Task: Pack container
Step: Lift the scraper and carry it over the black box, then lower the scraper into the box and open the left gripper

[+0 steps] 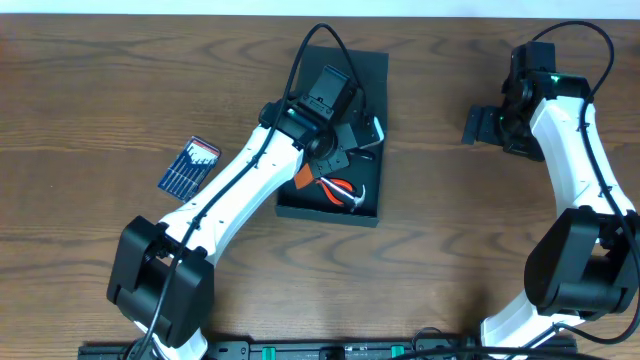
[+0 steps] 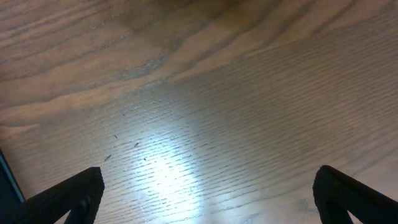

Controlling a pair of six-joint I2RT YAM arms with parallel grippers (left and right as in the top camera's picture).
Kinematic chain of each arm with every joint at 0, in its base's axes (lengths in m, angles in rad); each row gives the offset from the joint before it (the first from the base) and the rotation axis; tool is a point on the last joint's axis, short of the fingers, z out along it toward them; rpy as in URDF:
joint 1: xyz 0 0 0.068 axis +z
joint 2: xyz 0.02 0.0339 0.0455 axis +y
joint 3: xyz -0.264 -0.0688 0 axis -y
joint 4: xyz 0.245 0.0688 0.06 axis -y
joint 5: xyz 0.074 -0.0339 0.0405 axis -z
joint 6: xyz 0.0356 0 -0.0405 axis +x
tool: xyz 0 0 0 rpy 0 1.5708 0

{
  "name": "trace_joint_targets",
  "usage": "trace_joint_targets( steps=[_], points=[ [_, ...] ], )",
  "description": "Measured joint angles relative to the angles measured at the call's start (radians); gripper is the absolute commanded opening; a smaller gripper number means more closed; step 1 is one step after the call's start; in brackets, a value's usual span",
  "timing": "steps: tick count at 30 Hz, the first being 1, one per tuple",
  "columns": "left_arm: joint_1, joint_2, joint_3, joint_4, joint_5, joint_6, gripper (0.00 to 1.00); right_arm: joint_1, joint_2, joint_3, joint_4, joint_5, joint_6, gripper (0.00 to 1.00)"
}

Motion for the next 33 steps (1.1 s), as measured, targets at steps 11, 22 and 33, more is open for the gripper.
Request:
trace_joint_targets(
  steps=[11, 22, 33],
  points=[
    [-0.007, 0.027, -0.038, -0.035, 0.055, -0.031, 0.06, 0.0, 0.0, 0.0, 0.0, 0.0, -0.001, 0.99],
    [-0.007, 0.027, -0.051, -0.036, 0.058, -0.031, 0.7, 0.0, 0.0, 0.0, -0.003, 0.0, -0.003, 0.99],
    [-0.007, 0.027, -0.051, -0.035, 0.068, -0.039, 0.97, 0.0, 0.0, 0.0, -0.005, 0.0, -0.019, 0.99]
  ],
)
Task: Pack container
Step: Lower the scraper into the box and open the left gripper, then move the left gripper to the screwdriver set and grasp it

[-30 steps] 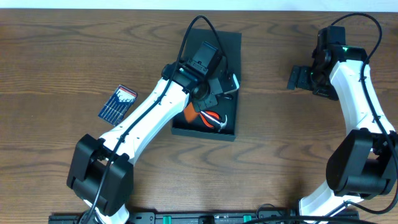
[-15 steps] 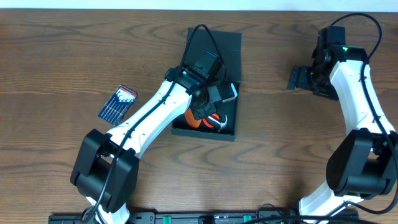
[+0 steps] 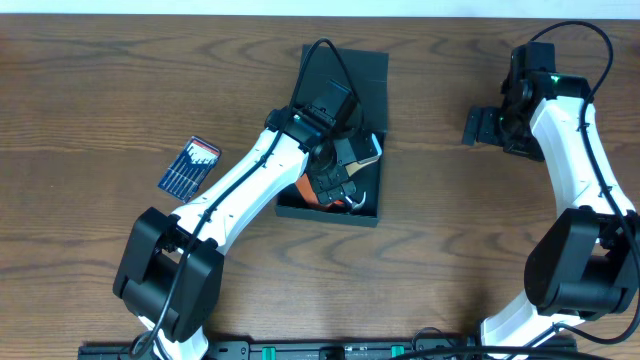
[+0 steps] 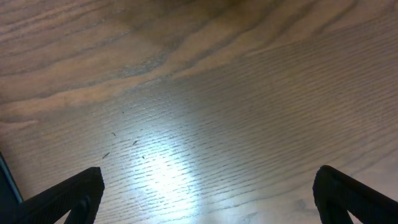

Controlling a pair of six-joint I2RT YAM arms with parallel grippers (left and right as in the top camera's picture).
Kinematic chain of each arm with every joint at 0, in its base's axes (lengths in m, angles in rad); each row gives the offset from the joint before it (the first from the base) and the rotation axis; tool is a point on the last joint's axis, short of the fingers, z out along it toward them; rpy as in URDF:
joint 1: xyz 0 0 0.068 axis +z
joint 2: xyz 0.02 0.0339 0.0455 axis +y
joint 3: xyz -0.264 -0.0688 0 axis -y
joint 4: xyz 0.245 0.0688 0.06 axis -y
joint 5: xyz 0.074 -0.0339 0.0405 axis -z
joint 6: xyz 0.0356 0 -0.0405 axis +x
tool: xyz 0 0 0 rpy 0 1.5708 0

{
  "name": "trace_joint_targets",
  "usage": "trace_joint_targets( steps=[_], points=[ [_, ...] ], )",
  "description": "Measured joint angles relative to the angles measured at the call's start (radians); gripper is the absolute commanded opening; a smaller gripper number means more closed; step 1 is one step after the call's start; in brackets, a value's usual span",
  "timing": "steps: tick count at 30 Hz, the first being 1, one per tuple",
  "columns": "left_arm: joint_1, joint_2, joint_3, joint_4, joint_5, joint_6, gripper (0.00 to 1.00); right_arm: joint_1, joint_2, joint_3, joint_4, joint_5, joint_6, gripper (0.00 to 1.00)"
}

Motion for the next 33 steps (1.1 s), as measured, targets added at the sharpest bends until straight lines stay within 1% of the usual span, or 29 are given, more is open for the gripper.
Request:
trace_joint_targets(
  steps=[3, 5, 9, 12, 15, 19, 21, 25, 27, 29, 33],
  points=[
    [0.0, 0.0, 0.0, 0.0, -0.014, -0.005, 0.99, 0.0, 0.0, 0.0, 0.001, 0.0, 0.0, 0.99],
    [0.0, 0.0, 0.0, 0.0, -0.045, -0.03, 0.99, 0.0, 0.0, 0.0, 0.003, 0.0, -0.003, 0.99],
    [0.008, -0.002, 0.009, -0.003, -0.103, -0.1, 0.98, 0.0, 0.0, 0.0, 0.005, 0.0, -0.006, 0.99],
    [0.046, -0.025, 0.05, -0.039, -0.126, -0.18, 0.98, 0.0, 0.0, 0.0, 0.008, 0.0, -0.006, 0.99],
    [0.134, -0.088, 0.116, -0.102, -0.135, -0.274, 0.98, 0.0, 0.0, 0.0, 0.008, 0.0, -0.007, 0.99],
    [0.335, -0.212, 0.2, -0.203, -0.147, -0.415, 0.98, 0.0, 0.0, 0.0, 0.008, 0.0, -0.007, 0.99],
    [0.436, -0.254, 0.216, -0.242, -0.154, -0.46, 0.99, 0.0, 0.0, 0.0, 0.008, 0.0, -0.007, 0.99],
    [0.615, -0.253, 0.221, -0.294, -0.126, -0.483, 0.98, 0.0, 0.0, -0.001, 0.013, 0.0, -0.007, 0.99],
    [0.662, -0.211, 0.219, -0.295, -0.115, -0.473, 0.99, 0.0, 0.0, -0.001, 0.018, 0.0, -0.007, 0.99],
    [0.687, -0.151, 0.215, -0.294, -0.104, -0.455, 0.99, 0.0, 0.0, -0.001, 0.023, 0.0, -0.007, 0.99],
    [0.694, -0.029, 0.2, -0.294, -0.092, -0.422, 0.99, 0.0, 0.0, -0.001, 0.028, 0.0, -0.007, 0.99]
  ],
)
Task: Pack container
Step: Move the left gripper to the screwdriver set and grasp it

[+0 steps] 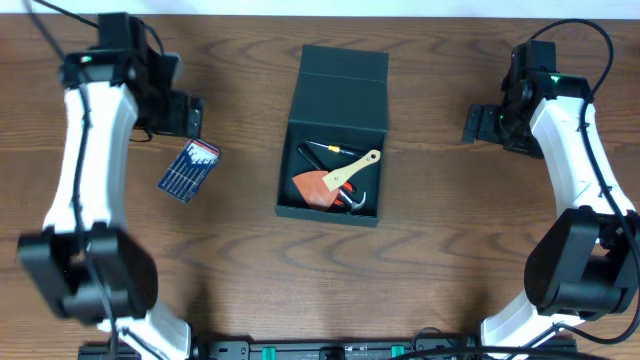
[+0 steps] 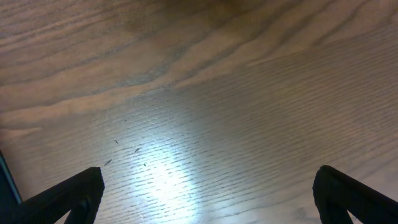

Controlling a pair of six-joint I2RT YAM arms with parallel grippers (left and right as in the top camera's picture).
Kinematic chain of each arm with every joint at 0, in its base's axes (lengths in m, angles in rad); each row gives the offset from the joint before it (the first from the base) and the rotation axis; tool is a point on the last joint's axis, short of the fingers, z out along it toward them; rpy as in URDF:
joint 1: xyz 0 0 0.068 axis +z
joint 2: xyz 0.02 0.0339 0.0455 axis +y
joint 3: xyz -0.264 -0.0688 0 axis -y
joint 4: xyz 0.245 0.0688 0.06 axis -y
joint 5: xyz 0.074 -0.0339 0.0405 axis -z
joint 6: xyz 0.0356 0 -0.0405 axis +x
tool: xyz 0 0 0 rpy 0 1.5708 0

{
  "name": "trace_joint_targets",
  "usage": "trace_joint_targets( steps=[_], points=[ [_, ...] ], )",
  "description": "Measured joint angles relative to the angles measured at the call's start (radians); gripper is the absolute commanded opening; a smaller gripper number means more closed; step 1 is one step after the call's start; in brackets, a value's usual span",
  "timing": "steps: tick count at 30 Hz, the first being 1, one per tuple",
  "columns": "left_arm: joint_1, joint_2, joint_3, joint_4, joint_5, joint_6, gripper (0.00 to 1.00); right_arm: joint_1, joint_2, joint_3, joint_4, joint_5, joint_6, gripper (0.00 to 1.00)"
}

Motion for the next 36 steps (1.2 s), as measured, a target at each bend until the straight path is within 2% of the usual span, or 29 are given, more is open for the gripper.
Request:
trace_joint_targets(
  steps=[13, 24, 36],
  points=[
    [-0.001, 0.235, -0.011, 0.003, 0.014, 0.145, 0.99, 0.0, 0.0, 0.0, 0.025, 0.0, 0.0, 0.99],
    [-0.001, 0.246, -0.129, 0.072, 0.002, 0.247, 0.98, 0.0, 0.0, 0.0, 0.037, 0.0, 0.0, 0.99],
    [-0.001, 0.246, -0.243, 0.158, -0.016, 0.259, 0.99, 0.0, 0.0, 0.0, 0.035, 0.0, -0.005, 0.99]
  ],
)
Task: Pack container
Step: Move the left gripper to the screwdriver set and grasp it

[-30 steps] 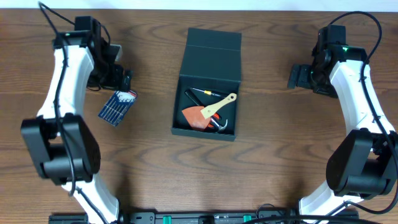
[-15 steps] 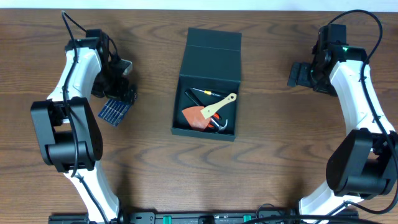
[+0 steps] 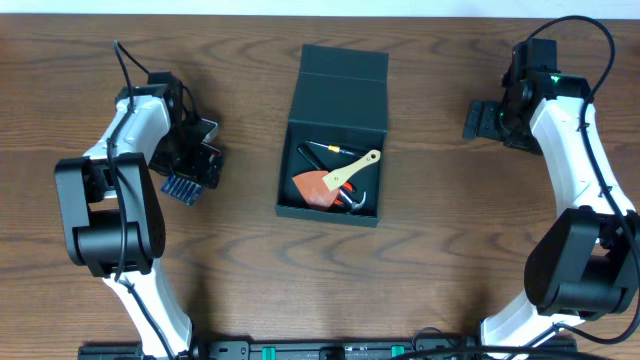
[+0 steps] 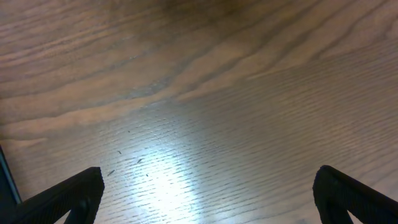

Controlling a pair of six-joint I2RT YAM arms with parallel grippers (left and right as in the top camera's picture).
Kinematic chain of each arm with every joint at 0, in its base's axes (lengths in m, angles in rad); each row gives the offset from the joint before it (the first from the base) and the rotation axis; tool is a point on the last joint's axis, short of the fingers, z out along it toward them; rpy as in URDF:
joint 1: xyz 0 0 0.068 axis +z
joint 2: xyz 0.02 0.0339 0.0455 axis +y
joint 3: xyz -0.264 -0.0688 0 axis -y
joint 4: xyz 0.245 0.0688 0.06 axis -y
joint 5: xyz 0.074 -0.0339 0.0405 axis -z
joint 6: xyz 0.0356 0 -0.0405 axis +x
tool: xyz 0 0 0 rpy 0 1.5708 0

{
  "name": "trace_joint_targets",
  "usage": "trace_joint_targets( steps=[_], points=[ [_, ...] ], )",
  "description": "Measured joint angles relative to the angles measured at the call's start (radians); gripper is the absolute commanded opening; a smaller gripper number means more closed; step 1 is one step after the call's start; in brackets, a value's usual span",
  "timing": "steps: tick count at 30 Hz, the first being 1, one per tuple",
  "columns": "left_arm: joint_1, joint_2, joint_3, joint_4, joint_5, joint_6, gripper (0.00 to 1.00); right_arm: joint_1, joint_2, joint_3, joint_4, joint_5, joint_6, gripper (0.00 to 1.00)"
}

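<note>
The black box (image 3: 350,100) stands open in the middle of the table, lid tipped back. Inside lie an orange scraper with a wooden handle (image 3: 340,178), a dark pen-like tool (image 3: 318,152) and a metal hook. A blue packet of small tools (image 3: 182,186) lies on the wood at the left. My left gripper (image 3: 203,155) sits over the packet's upper end, jaws spread and hiding that end. My right gripper (image 3: 478,119) hovers right of the box. In the right wrist view the right gripper (image 4: 208,200) is open over bare wood, nothing between the fingertips (image 4: 68,196).
Brown wooden tabletop (image 3: 460,250) all round. The right arm's white links (image 3: 570,130) run down the right side. The left arm (image 3: 120,150) stands along the left edge.
My left gripper has come down from above the blue packet to sit over its upper end. The right gripper has hardly shifted. The box contents are unchanged.
My left arm first reached across the open box, its gripper among the contents. Then it was at the wooden-handled scraper inside the box. Later the scraper lay in the box and the left arm was at the far left near the blue packet, where it is now lower.
</note>
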Motion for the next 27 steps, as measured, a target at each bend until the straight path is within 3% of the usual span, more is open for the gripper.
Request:
trace_joint_targets(
  steps=[10, 15, 21, 23, 27],
  points=[
    [0.0, 0.0, -0.003, 0.008, 0.0, 0.0, 0.97, 0.0, 0.0, 0.0, -0.019, 0.0, -0.003, 0.99],
    [0.0, 0.0, -0.003, 0.009, -0.001, 0.002, 0.82, 0.0, 0.0, 0.0, -0.035, 0.0, -0.006, 0.99],
    [0.0, 0.0, -0.003, 0.01, -0.001, 0.008, 0.73, 0.0, 0.0, 0.0, -0.051, 0.0, -0.011, 0.99],
    [0.0, 0.0, -0.003, 0.01, -0.001, 0.008, 0.62, 0.0, 0.0, 0.0, -0.055, 0.0, -0.011, 0.99],
    [0.0, 0.0, -0.003, 0.009, 0.0, 0.014, 0.53, 0.0, 0.0, 0.0, -0.057, 0.0, -0.014, 0.99]
  ],
)
